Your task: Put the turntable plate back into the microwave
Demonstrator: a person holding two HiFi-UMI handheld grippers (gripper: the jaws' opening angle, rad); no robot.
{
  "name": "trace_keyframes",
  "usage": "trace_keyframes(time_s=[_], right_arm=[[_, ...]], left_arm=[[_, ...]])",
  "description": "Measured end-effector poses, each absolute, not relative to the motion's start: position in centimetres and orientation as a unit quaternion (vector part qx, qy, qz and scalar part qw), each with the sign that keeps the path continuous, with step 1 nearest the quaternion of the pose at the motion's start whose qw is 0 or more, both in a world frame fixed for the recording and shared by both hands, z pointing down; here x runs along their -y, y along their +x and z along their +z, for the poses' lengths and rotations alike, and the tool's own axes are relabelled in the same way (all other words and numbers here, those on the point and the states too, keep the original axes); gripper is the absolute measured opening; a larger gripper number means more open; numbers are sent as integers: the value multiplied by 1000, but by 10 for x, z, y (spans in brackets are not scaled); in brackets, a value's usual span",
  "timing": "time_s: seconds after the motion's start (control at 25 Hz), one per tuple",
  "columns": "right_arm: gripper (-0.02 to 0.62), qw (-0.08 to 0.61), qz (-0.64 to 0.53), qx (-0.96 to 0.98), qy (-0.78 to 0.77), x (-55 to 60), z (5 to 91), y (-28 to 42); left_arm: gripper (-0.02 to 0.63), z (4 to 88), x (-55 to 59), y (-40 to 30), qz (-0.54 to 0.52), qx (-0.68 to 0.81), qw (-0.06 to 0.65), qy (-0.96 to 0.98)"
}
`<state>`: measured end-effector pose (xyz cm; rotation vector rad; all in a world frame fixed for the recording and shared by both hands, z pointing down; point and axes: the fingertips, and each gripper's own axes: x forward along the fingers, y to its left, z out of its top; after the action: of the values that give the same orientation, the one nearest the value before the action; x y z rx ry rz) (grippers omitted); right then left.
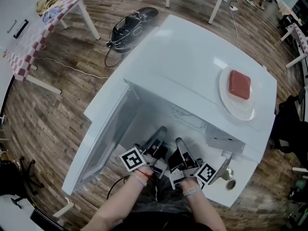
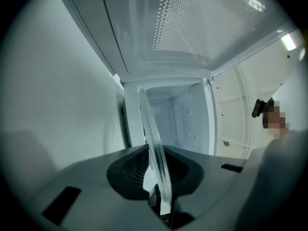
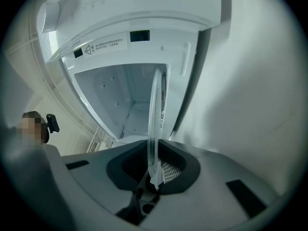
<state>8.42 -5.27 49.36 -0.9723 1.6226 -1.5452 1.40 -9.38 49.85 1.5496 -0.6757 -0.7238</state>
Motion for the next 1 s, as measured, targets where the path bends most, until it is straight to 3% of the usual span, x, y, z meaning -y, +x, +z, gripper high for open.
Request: trace_keyframes(time_s=[1.0], right_arm=[[52,341,-581,-616,-408,83,493,100]], left_arm=[[57,492,95,19,-331,269,617,662]])
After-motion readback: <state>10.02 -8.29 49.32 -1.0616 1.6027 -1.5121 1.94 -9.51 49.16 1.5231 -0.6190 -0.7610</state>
